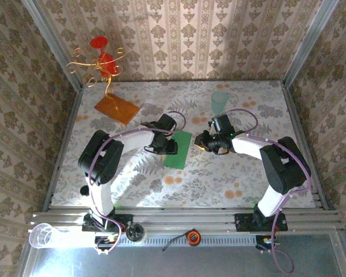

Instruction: Fold a paper plane with a square sheet of paper (pick it up from the middle)

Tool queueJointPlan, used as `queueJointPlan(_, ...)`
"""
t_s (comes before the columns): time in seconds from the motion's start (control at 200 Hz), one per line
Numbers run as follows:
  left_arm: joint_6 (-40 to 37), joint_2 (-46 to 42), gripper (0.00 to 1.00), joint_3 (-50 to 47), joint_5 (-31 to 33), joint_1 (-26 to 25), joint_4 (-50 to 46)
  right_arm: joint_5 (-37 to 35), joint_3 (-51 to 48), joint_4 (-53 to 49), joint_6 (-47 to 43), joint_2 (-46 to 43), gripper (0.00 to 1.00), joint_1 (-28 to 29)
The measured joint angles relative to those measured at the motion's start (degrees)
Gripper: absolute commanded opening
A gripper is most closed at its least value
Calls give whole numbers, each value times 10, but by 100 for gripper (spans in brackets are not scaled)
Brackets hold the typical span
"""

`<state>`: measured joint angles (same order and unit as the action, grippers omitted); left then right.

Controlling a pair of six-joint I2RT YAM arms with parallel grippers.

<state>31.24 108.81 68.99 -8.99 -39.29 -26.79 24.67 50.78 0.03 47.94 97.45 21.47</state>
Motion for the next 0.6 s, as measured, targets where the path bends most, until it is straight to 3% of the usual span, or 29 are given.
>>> queueJointPlan(0.6, -39, 15, 40, 23, -3, 0, -28, 0, 0, 1, 0, 0, 23, 0)
